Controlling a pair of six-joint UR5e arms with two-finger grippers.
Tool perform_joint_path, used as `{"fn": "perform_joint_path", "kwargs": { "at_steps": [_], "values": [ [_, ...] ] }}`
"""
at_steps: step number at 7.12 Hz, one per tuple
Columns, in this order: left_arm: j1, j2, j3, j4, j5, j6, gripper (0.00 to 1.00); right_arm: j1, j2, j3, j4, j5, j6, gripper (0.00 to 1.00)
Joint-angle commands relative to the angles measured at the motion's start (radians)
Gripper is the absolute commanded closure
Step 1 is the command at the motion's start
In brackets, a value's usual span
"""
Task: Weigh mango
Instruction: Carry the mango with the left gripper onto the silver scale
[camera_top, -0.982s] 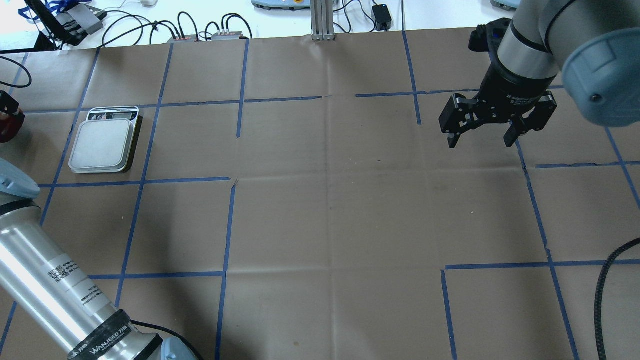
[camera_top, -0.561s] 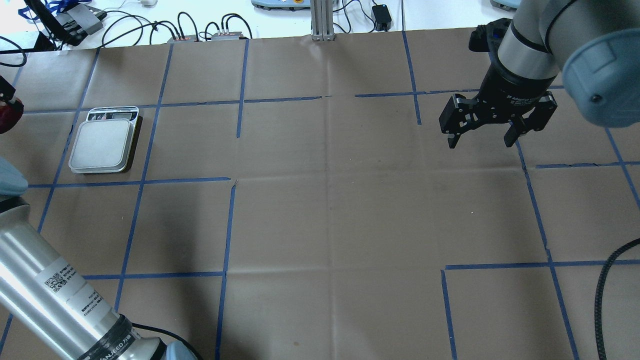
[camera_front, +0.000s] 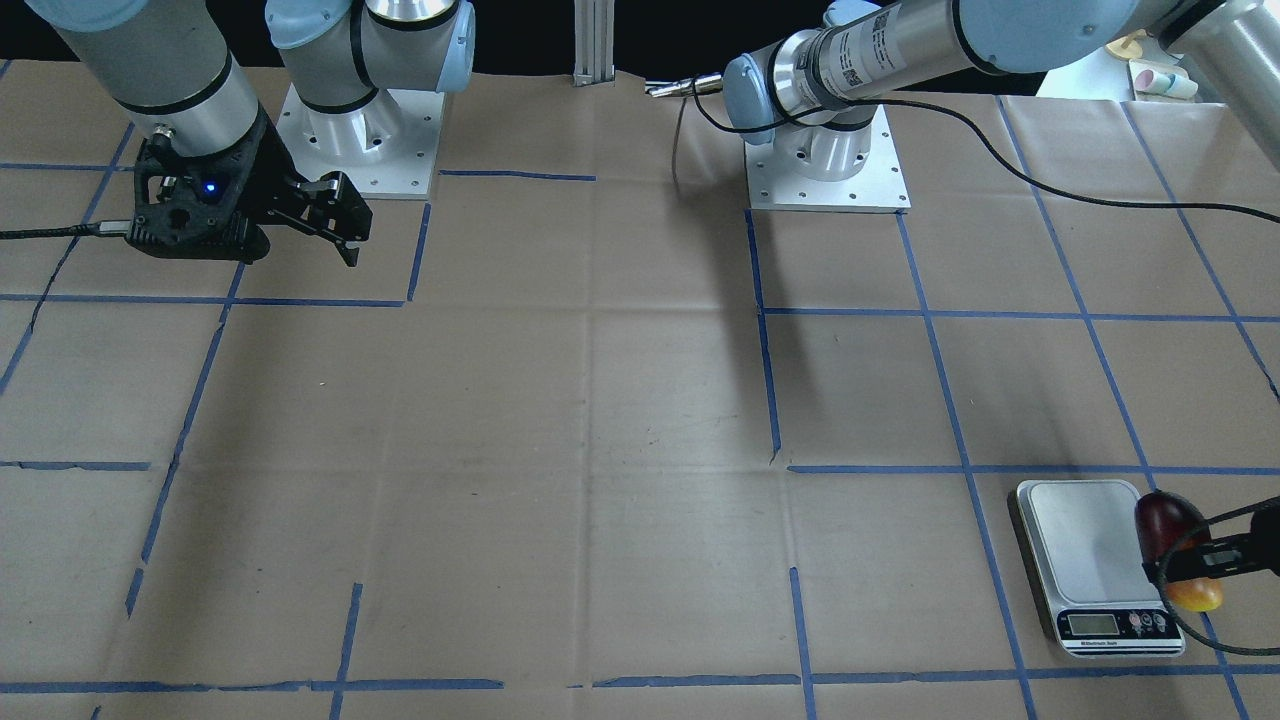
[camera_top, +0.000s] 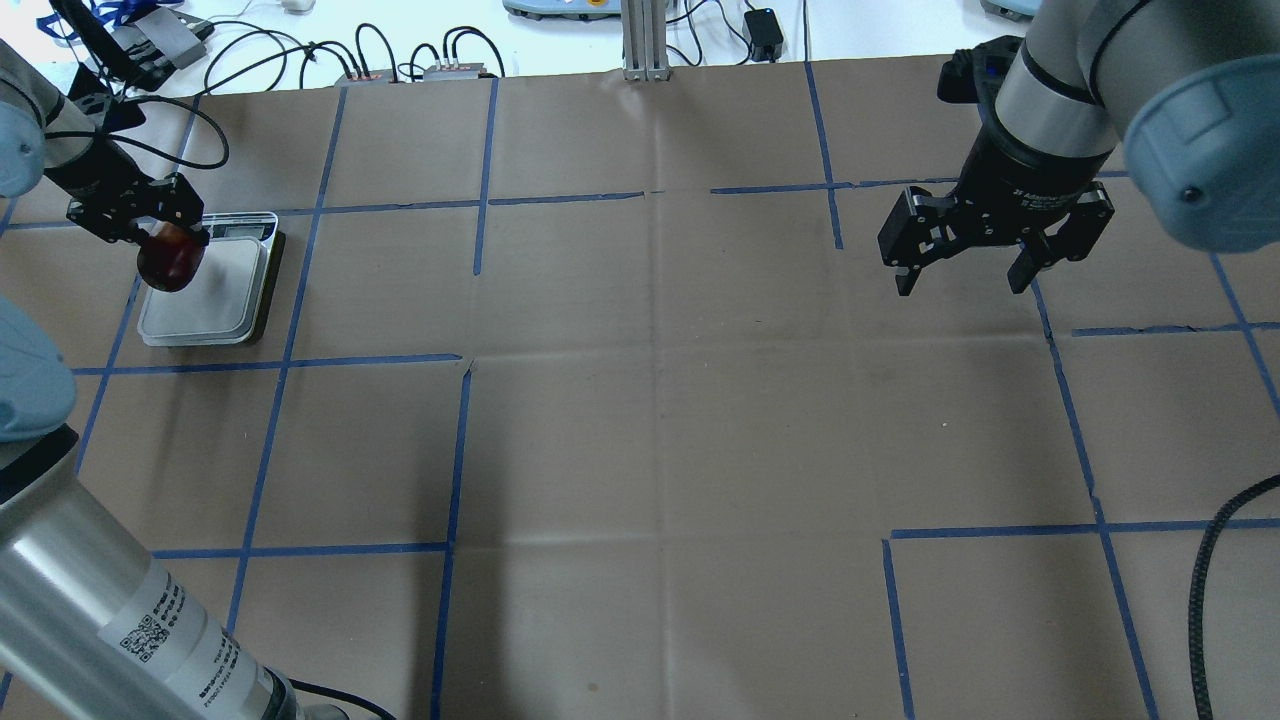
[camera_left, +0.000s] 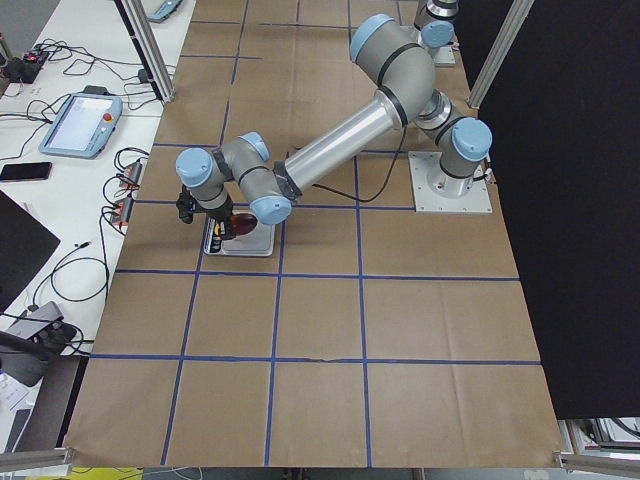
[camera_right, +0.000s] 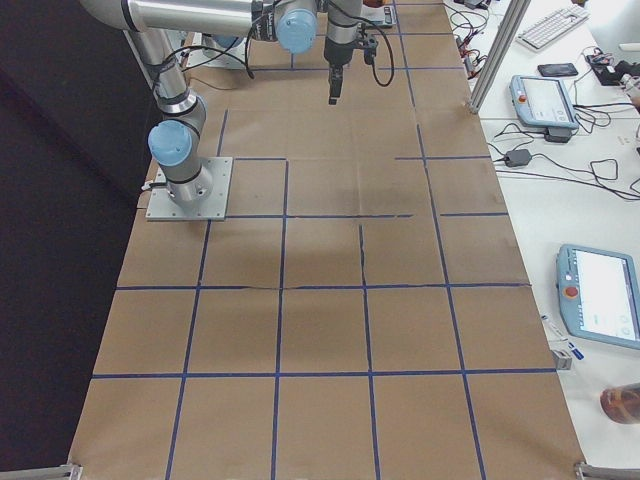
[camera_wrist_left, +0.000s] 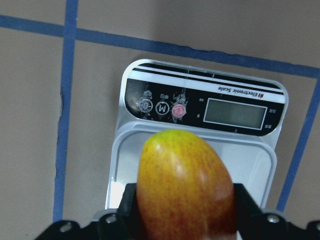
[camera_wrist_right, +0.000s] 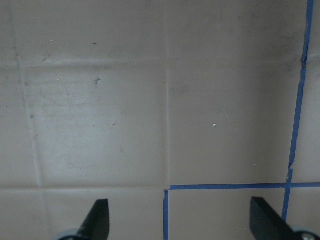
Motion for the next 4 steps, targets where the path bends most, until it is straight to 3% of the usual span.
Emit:
{"fn": "perform_joint_path", "kwargs": {
  "at_steps": [1,4],
  "values": [
    [-0.001,0.009,-0.027,0.021,0.0,-0.006,0.01,0.0,0.0,0.0,0.0,0.0,0.0,0.0],
    [-0.001,0.128,-0.009,-0.002,0.003,-0.034,0.0,0.0,0.0,0.0,0.0,0.0,0.0,0.0]
  ]
}}
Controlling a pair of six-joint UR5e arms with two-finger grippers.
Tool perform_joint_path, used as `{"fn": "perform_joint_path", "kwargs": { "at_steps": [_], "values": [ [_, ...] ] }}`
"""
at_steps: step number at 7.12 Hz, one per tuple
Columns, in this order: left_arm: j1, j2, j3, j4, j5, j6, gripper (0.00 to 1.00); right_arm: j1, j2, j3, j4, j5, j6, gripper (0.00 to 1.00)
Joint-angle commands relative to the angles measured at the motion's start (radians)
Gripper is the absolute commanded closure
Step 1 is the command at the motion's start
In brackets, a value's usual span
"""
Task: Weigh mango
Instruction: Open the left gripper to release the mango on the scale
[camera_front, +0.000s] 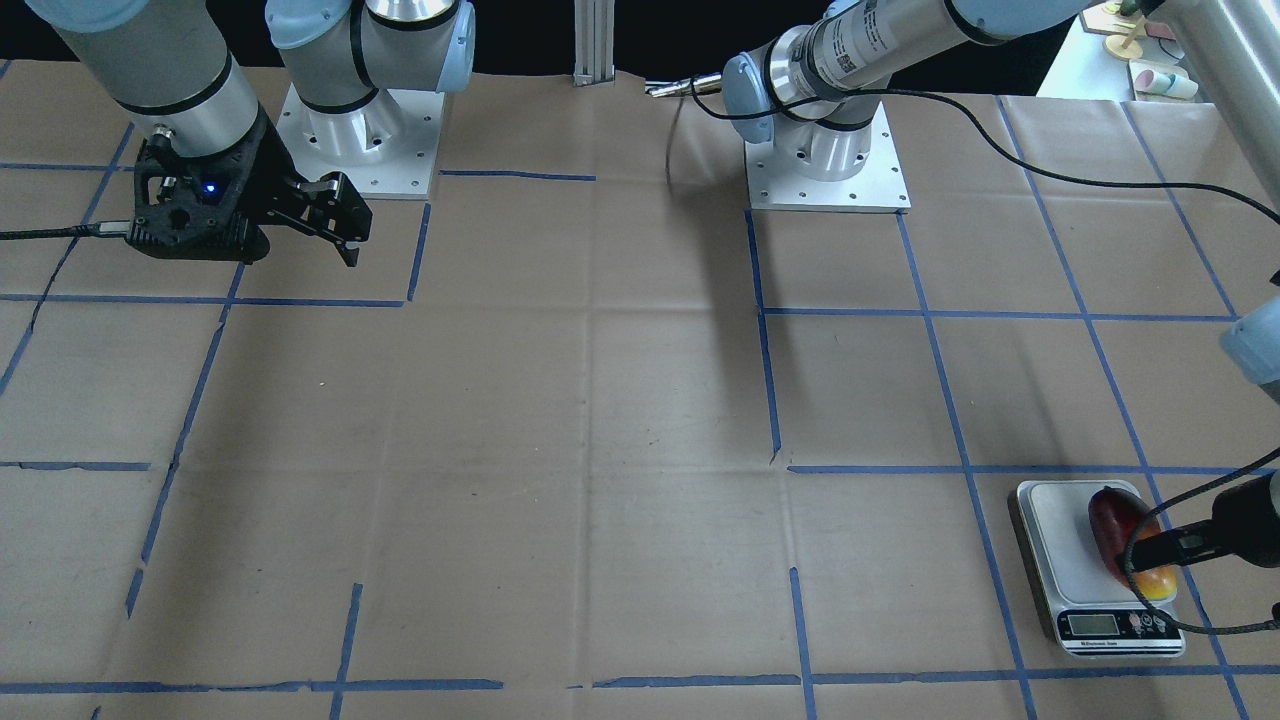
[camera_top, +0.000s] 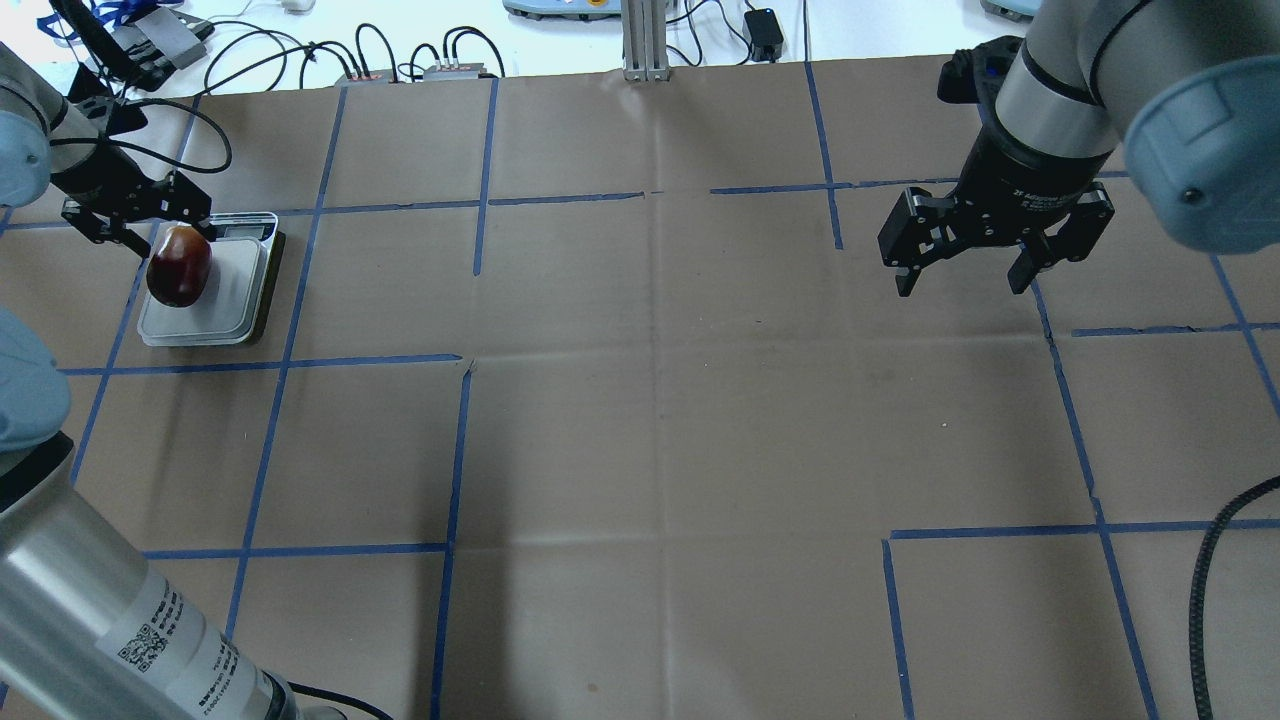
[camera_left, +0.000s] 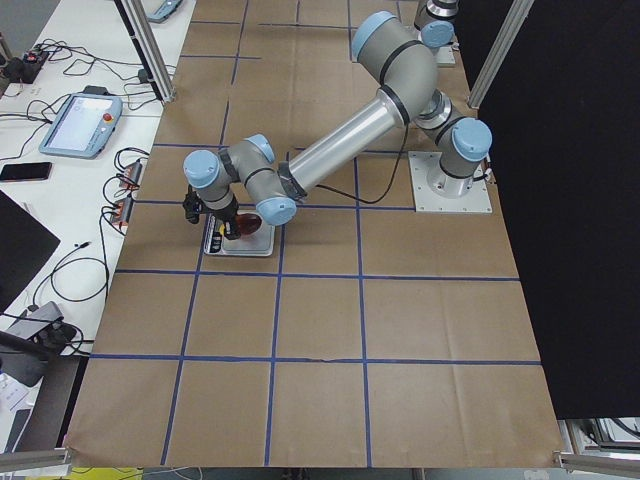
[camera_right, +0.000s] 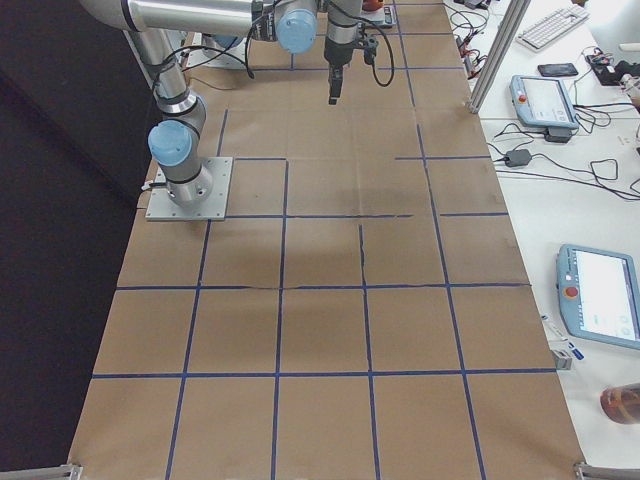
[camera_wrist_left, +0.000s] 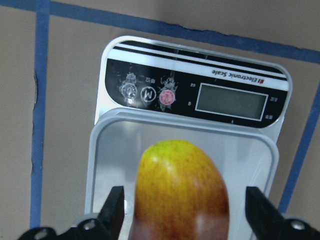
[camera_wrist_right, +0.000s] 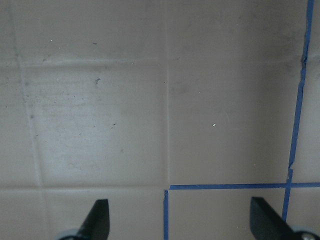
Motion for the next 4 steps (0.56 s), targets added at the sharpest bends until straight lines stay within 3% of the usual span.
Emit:
{"fn": "perform_joint_path", "kwargs": {
  "at_steps": [1,4],
  "values": [
    [-0.018,0.144,-0.008,-0.094,0.0,-0.08,0.0,0.0,0.0,0.0,0.0,0.0,0.0,0.0],
    [-0.264,0.362,-0.063,-0.255,0.003,-0.388,0.0,0.0,0.0,0.0,0.0,0.0,0.0,0.0]
  ]
}}
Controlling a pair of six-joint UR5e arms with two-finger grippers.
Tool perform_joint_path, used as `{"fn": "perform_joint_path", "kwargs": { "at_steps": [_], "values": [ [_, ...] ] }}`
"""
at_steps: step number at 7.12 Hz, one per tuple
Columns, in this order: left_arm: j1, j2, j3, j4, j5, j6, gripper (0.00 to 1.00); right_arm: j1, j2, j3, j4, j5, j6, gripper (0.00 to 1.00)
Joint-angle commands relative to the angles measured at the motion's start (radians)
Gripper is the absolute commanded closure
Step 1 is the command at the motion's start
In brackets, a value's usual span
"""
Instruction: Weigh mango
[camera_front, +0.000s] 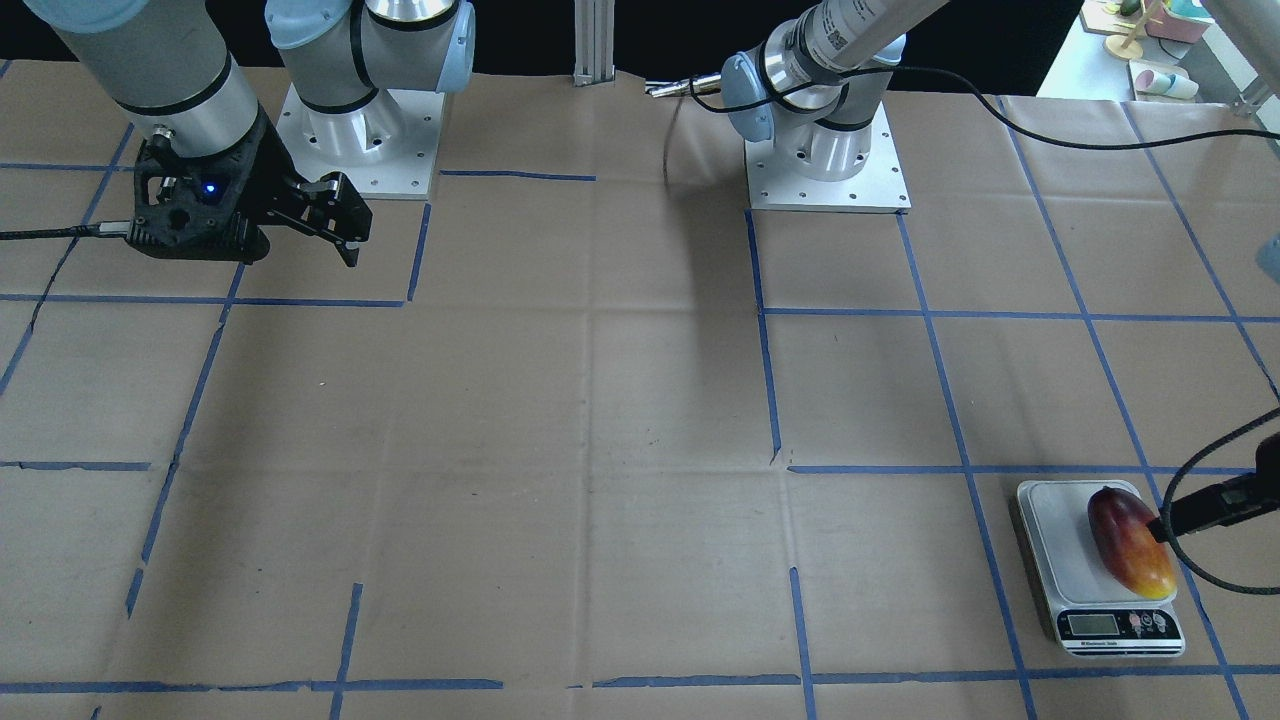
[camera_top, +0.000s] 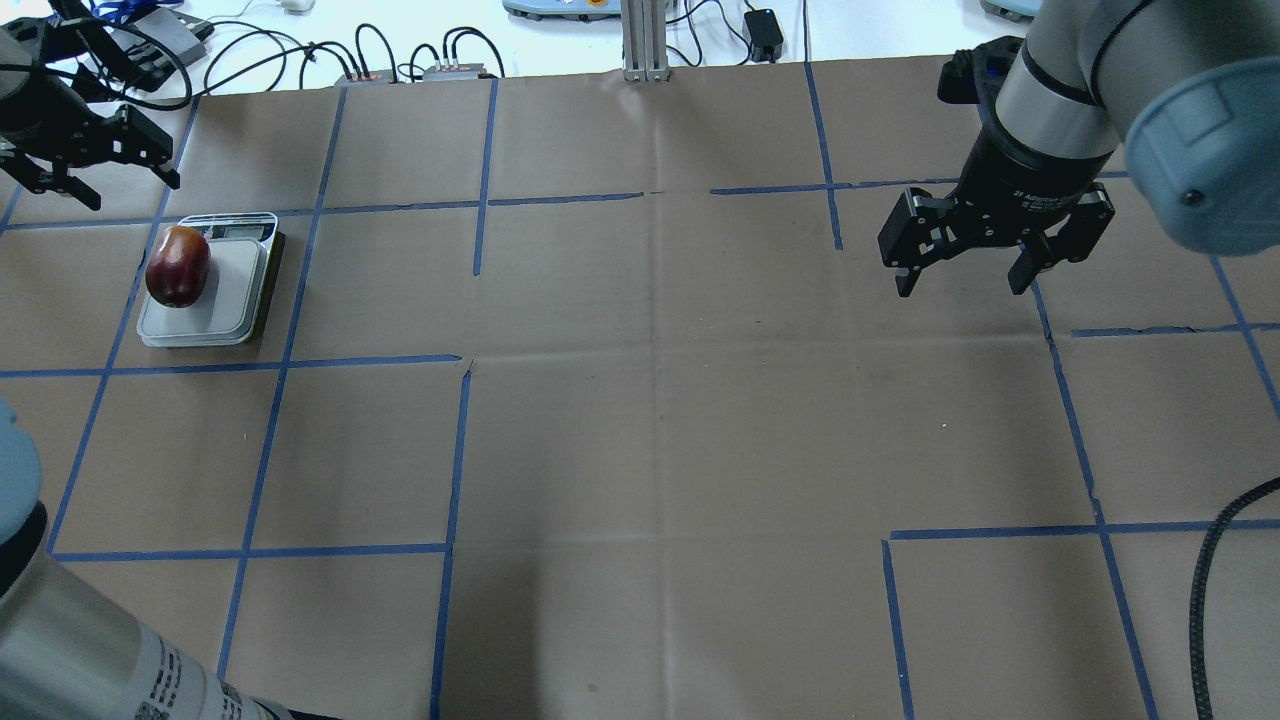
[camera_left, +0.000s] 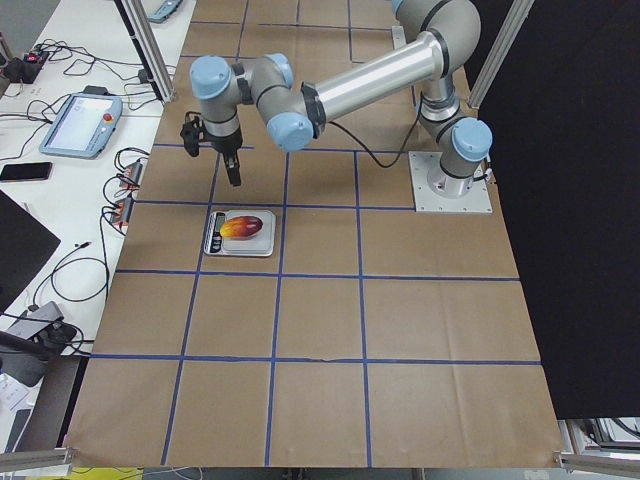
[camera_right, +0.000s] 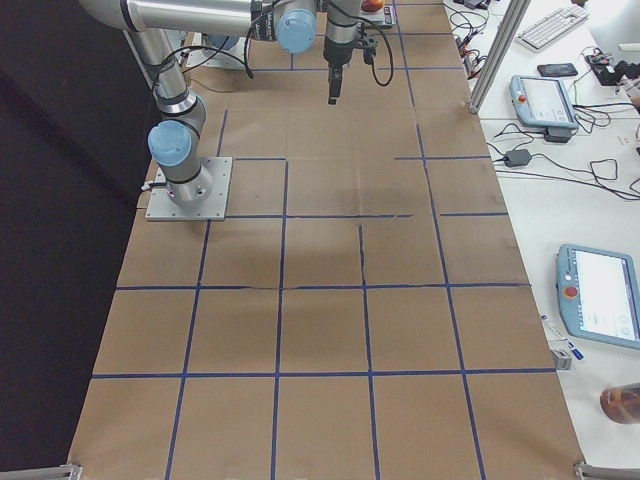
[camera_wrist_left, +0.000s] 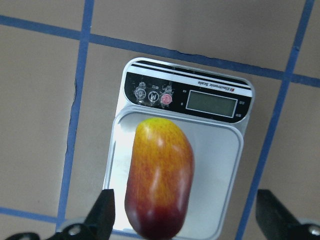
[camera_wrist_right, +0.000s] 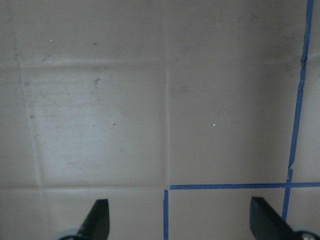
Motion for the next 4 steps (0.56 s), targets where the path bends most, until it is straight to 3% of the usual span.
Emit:
{"fn": "perform_joint_path", "kwargs": {
  "at_steps": [1,4],
  "values": [
    [-0.195,0.156,-0.112,-0.044,0.0,-0.218,0.0,0.0,0.0,0.0,0.0,0.0,0.0,0.0],
    [-0.308,0.316,-0.31,-0.03,-0.003,-0.225,0.0,0.0,0.0,0.0,0.0,0.0,0.0,0.0]
  ]
}}
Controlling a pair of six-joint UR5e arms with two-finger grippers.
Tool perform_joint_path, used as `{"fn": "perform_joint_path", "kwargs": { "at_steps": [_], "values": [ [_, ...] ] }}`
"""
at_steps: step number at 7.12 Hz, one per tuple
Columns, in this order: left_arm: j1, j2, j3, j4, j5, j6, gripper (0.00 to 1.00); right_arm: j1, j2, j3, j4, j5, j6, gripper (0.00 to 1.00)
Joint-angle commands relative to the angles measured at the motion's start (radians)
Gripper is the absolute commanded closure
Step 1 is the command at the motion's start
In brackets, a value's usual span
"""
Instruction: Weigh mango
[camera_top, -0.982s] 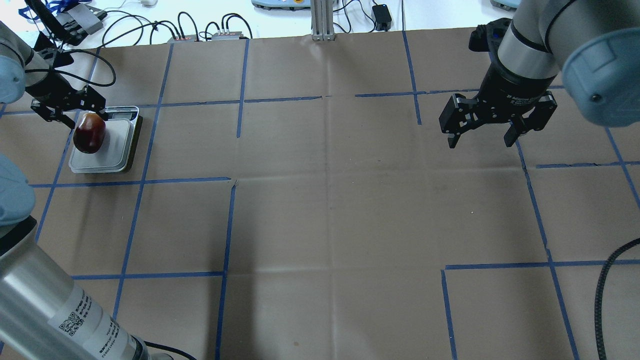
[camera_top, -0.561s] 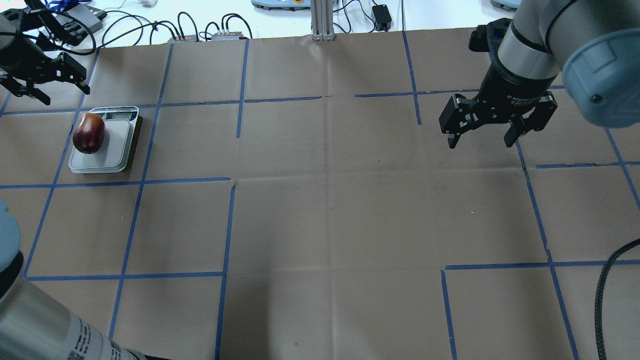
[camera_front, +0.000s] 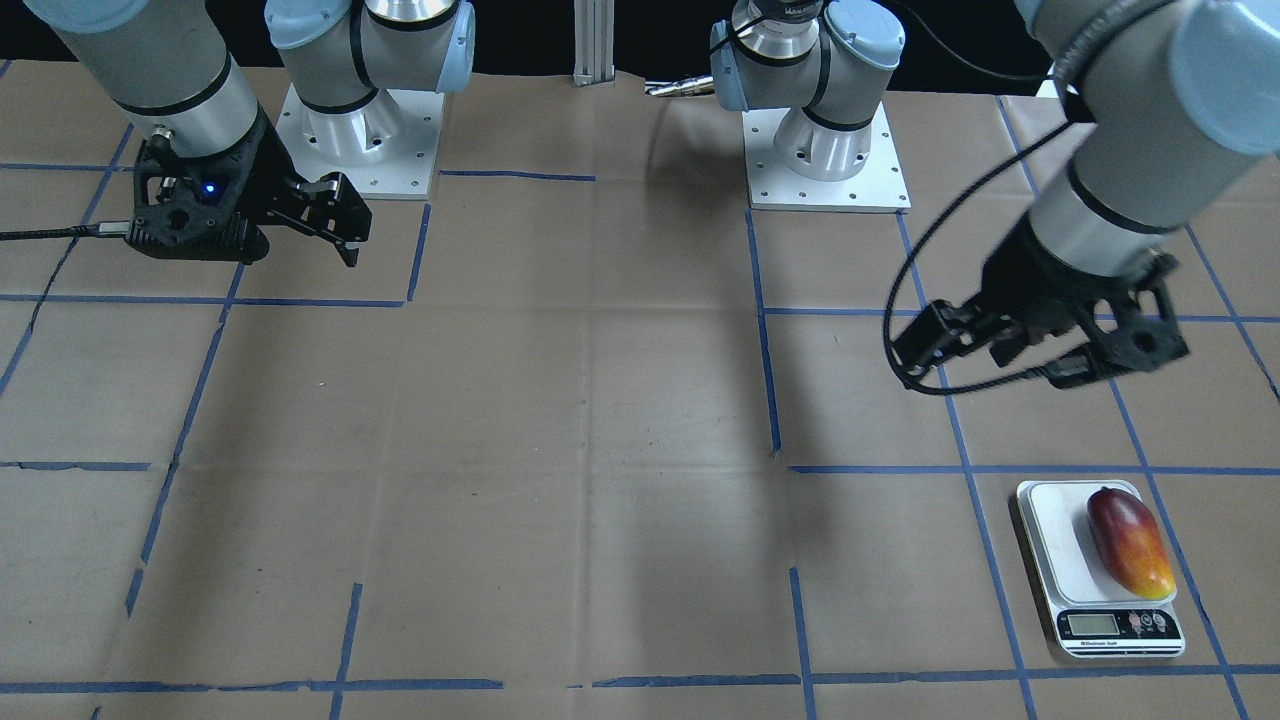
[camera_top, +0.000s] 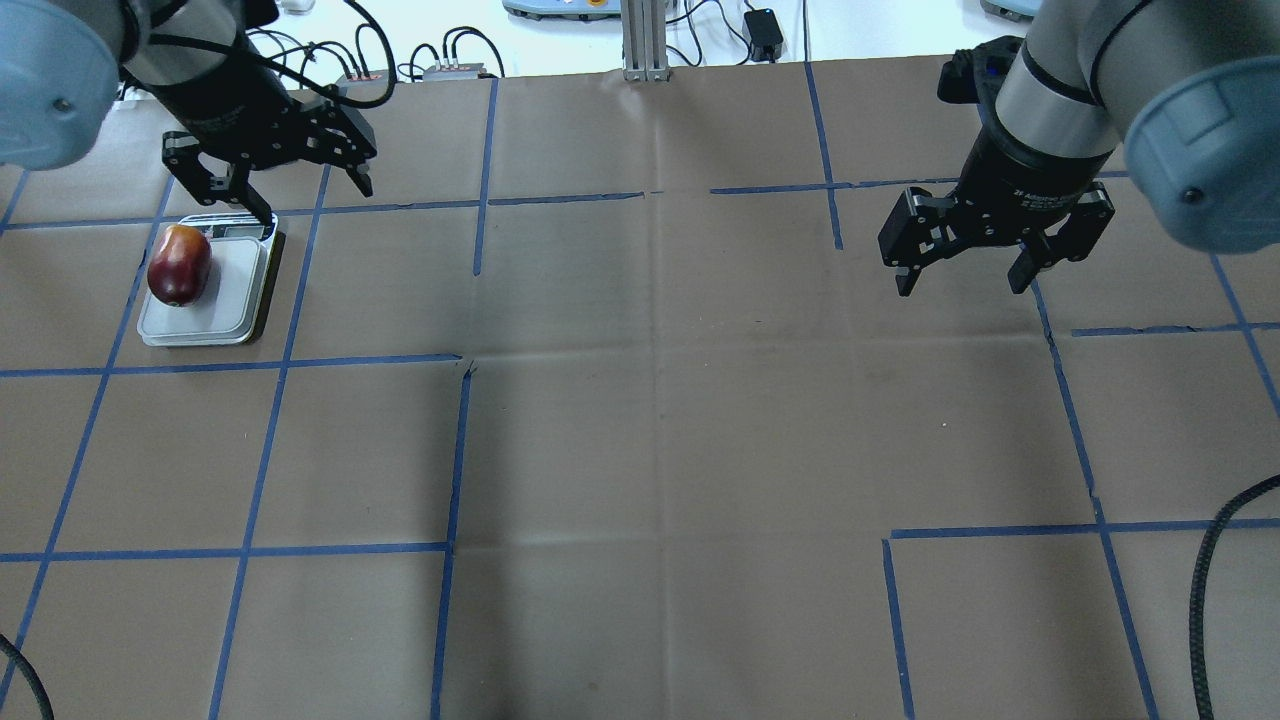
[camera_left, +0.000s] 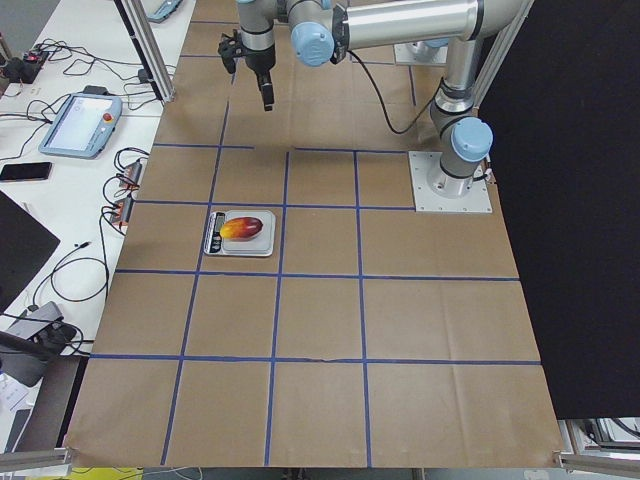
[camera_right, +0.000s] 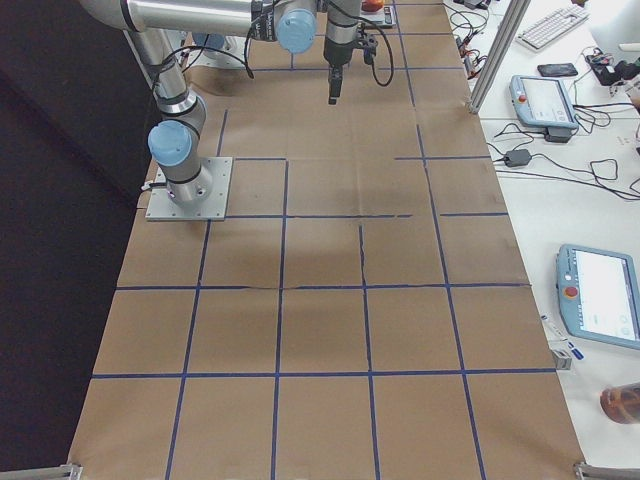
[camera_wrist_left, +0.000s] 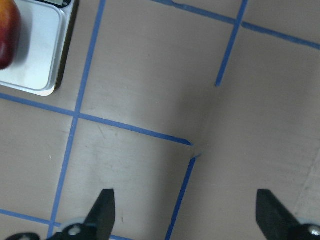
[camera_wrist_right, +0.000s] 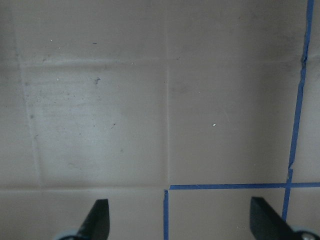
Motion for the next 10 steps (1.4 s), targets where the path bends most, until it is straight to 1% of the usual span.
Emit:
{"fn": "perform_joint_path", "kwargs": {
  "at_steps": [1,2,3,10],
  "values": [
    [-0.029,0.077,-0.101,0.002,-0.002,0.007,0.0,0.0,0.001,0.0,0.0,0.0,0.0,0.0],
    [-0.038,0.087,-0.106,0.002,0.001,0.007,0.0,0.0,0.001,0.0,0.0,0.0,0.0,0.0],
    [-0.061,0.087,-0.098,0.005,0.05,0.019,0.0,0.0,0.001,0.0,0.0,0.0,0.0,0.0],
    [-0.072,0.086,-0.086,0.008,0.05,0.047,0.0,0.0,0.001,0.0,0.0,0.0,0.0,0.0]
  ]
}}
